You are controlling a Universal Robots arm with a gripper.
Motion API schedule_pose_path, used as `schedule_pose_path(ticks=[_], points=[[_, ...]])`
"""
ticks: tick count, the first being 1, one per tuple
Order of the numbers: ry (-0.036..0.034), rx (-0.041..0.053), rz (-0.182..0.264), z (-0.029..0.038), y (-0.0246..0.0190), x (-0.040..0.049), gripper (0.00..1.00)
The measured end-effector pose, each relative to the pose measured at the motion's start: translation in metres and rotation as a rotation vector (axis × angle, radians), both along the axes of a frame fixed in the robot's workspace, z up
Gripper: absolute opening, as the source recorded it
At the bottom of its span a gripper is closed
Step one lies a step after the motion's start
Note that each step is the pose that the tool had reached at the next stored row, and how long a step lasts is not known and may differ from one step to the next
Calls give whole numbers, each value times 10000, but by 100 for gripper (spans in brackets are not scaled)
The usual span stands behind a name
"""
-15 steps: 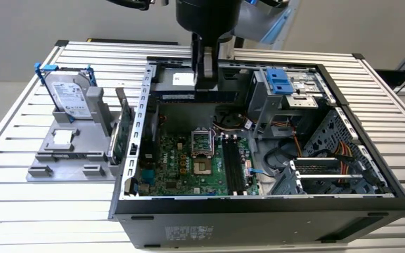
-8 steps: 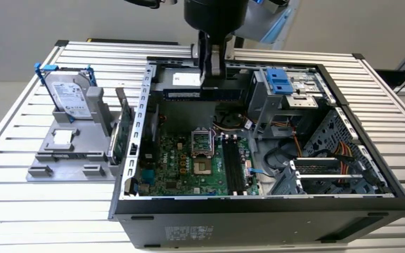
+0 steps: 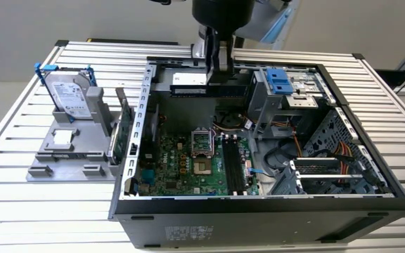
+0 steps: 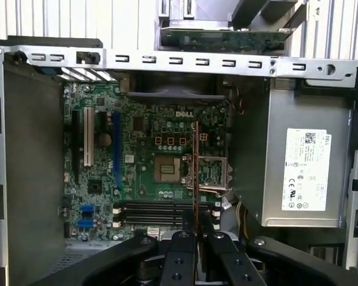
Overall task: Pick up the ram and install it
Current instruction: 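Pick up the ram and move it above insertion slot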
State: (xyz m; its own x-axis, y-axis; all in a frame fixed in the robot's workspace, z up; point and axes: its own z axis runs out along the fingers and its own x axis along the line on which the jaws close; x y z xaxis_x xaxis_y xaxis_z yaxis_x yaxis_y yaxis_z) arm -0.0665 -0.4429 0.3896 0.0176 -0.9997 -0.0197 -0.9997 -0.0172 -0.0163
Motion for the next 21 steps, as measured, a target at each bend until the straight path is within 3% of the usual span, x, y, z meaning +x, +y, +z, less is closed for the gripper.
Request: schedule_pose_path(ticks=[8,21], points=[[0,-1,-4,0,75,113,0],[0,0,-88,0,81,349,0]])
